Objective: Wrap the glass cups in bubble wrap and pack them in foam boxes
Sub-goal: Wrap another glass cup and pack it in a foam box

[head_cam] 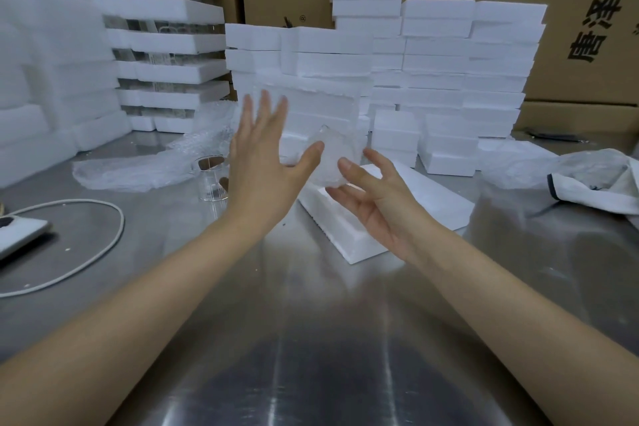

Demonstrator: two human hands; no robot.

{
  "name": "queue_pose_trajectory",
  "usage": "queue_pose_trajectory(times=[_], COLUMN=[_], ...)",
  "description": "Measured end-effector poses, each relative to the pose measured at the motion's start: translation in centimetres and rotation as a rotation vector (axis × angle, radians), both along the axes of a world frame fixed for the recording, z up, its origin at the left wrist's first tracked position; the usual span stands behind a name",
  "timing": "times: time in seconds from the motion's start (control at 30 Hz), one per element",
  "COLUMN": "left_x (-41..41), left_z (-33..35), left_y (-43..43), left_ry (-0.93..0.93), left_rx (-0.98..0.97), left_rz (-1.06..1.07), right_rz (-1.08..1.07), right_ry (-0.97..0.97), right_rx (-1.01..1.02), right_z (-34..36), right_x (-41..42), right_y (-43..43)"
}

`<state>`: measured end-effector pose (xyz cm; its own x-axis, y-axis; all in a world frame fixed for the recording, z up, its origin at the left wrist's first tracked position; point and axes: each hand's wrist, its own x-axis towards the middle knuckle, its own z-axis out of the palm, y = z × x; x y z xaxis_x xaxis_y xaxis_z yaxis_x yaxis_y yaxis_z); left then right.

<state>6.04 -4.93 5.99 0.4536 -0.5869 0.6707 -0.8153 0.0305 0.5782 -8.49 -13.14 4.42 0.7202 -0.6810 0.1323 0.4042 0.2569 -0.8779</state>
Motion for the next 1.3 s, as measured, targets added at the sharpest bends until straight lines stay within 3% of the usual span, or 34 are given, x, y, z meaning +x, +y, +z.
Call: queue_pose_trajectory(times=[0.17, 0.3, 0.4, 0.5, 0.77, 0.97, 1.1, 1.23, 1.3], left_x=[-0.7, -0.7, -1.1, -1.4, -1.1, -0.7, -0.9, -1.9, -2.5], left_z=[-0.4, -0.8, -0.9, -0.6, -0.3, -0.2, -0.5, -0.9, -1.3], left_y=[-0.8, -1.4, -1.0, -0.5, -0.1, -0.3, -0.1, 0.3, 0.4], left_ry=[0.588, 0.732, 0.664, 0.457, -0.032, -0.366, -0.318, -0.021, -0.063], left_rx=[0.168, 0.169, 0.054, 0.042, 0.142, 0.387, 0.267, 0.162, 0.227], left_rz=[-0.057, -0.267, -0.367, -0.316, -0.036, 0.206, 0.172, -0.135, -0.18], right_rz=[0.047, 0.08, 0.067, 0.061, 0.054, -0.102, -0.13, -0.101, -0.131], right_ry=[-0.063, -0.062, 0.036, 0.096, 0.144, 0.366, 0.342, 0.081, 0.021], right_rx=[-0.007, -0.039, -0.12, -0.174, -0.282, -0.473, -0.457, -0.15, -0.055], right_z=[-0.1, -0.1, -0.1, -0.2, -0.5, -0.6, -0.6, -0.3, 0.2], right_x=[0.1, 0.1, 0.3, 0.5, 0.4, 0.6, 0.7, 0.5, 0.1], right_y=[0.2, 0.2, 0.4, 0.6, 0.5, 0.8, 1.0, 0.7, 0.2])
